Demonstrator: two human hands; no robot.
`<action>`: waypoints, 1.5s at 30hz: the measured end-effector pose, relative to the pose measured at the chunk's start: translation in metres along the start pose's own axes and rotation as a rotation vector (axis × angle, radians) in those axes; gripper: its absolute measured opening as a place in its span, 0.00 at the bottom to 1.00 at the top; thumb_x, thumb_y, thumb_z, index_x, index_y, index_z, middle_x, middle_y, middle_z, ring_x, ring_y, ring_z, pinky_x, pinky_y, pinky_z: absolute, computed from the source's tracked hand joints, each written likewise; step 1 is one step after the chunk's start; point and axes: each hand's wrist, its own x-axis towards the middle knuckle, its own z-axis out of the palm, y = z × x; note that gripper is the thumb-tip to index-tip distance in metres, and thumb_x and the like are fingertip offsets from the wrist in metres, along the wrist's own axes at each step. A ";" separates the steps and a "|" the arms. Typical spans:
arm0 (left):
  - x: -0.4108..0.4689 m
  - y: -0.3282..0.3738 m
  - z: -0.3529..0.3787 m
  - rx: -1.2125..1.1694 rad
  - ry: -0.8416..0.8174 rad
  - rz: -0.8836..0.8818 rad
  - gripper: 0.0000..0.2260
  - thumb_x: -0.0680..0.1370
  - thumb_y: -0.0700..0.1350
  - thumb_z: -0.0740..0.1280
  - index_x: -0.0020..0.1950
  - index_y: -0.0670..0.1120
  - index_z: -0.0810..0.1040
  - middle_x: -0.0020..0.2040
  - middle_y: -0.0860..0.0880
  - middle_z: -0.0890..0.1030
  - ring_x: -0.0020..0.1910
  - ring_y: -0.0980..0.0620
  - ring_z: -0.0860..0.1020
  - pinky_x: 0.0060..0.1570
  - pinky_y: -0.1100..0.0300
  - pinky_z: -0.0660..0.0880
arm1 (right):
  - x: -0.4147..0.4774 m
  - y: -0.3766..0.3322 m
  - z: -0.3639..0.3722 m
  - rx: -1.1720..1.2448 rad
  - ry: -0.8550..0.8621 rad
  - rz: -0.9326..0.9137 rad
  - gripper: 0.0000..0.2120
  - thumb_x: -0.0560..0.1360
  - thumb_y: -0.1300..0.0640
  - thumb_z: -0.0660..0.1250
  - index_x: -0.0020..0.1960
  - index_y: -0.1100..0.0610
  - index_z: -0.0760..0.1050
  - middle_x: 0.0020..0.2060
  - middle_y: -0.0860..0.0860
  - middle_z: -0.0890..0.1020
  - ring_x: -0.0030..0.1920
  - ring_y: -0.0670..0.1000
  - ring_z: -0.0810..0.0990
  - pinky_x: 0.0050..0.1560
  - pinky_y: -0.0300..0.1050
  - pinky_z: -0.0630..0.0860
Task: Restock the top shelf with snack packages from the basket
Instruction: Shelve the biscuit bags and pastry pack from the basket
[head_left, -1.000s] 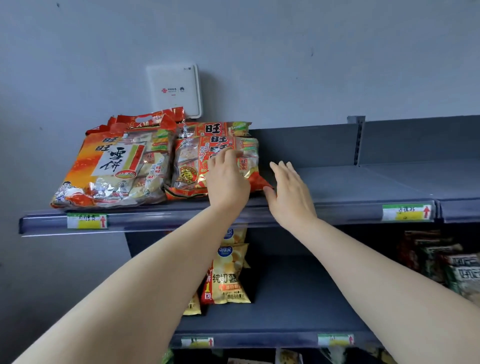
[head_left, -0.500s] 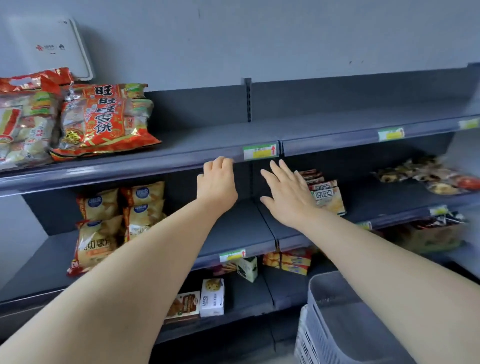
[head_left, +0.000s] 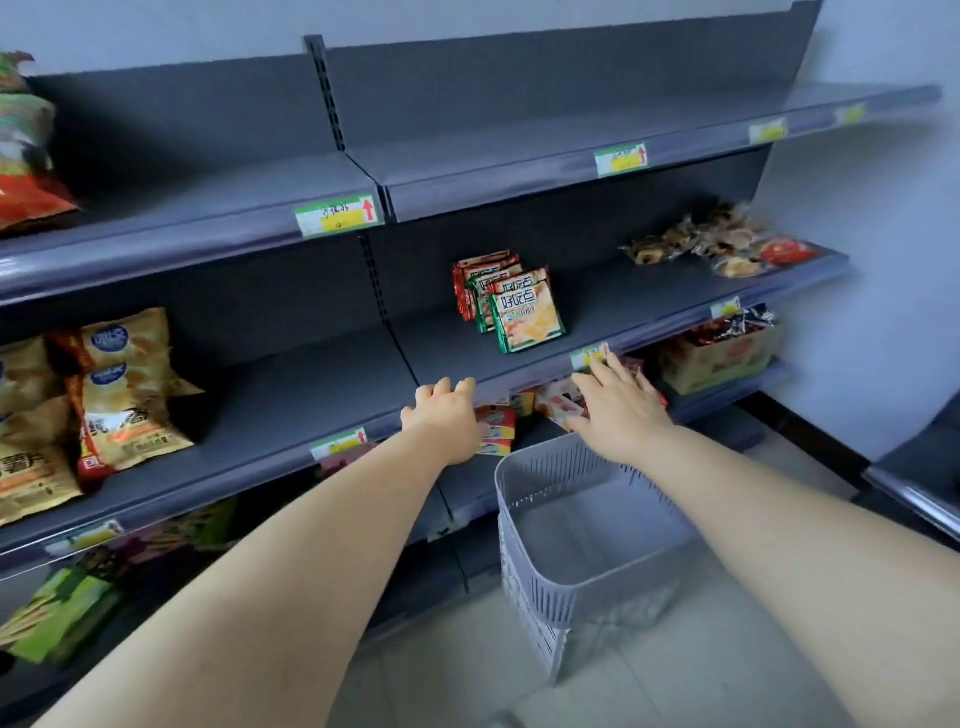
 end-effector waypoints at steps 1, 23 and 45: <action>0.006 0.005 0.011 -0.001 -0.051 -0.010 0.29 0.80 0.57 0.61 0.78 0.51 0.57 0.76 0.46 0.63 0.74 0.41 0.59 0.67 0.42 0.64 | 0.001 0.010 0.007 -0.003 -0.021 0.017 0.29 0.80 0.45 0.60 0.77 0.53 0.56 0.79 0.52 0.51 0.78 0.55 0.44 0.75 0.59 0.50; 0.115 0.049 0.196 -0.162 -0.425 -0.423 0.25 0.79 0.46 0.63 0.72 0.40 0.61 0.70 0.42 0.70 0.71 0.40 0.67 0.65 0.49 0.68 | 0.067 0.183 0.147 0.013 -0.582 0.279 0.31 0.76 0.50 0.64 0.75 0.57 0.58 0.77 0.53 0.55 0.74 0.55 0.61 0.68 0.53 0.67; 0.068 0.141 0.267 -0.383 -0.141 -1.139 0.30 0.75 0.41 0.63 0.75 0.43 0.56 0.74 0.47 0.59 0.74 0.45 0.59 0.68 0.43 0.66 | 0.157 0.256 0.199 0.350 -0.760 0.370 0.10 0.75 0.67 0.60 0.55 0.63 0.74 0.44 0.59 0.77 0.39 0.55 0.74 0.34 0.41 0.69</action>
